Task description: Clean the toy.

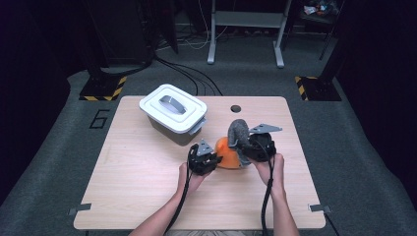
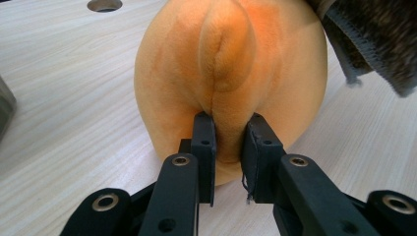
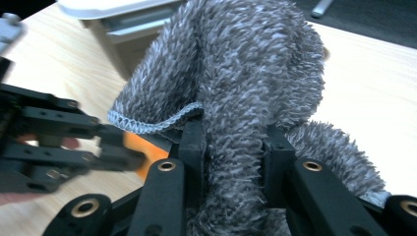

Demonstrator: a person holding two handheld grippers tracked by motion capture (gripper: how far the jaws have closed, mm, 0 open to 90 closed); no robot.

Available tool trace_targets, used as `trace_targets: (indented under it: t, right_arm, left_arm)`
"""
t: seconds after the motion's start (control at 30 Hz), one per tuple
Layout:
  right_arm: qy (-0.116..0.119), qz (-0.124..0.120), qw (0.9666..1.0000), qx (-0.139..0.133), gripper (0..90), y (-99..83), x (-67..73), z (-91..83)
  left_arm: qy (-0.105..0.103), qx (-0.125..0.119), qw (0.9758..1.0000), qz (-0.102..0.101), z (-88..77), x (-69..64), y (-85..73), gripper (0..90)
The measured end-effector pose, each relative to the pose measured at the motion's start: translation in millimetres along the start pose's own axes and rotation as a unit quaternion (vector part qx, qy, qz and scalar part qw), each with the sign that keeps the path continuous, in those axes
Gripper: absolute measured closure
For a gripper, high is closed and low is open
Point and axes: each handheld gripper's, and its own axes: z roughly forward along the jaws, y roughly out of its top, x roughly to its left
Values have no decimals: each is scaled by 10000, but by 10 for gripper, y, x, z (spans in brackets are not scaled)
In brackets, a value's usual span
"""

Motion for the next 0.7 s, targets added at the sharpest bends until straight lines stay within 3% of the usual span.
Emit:
trace_targets:
  t: [0.13, 0.33, 0.53, 0.7]
  right_arm:
    - [171, -132, 9997, 130, 683, 36, 93, 141]
    - [27, -163, 9997, 161, 685, 13, 47, 182]
    - [-325, 19, 9991, 283, 685, -108, -113, 120]
    - [-358, 271, 9984, 358, 684, -242, -271, 134]
  left_arm:
    - [9, 37, 10000, 40, -2, -3, 6, 772]
    - [3, 32, 10000, 32, 6, -2, 11, 773]
    - [4, 48, 10000, 34, 14, -4, 23, 773]
    - [0, 28, 10000, 25, 19, -12, 22, 773]
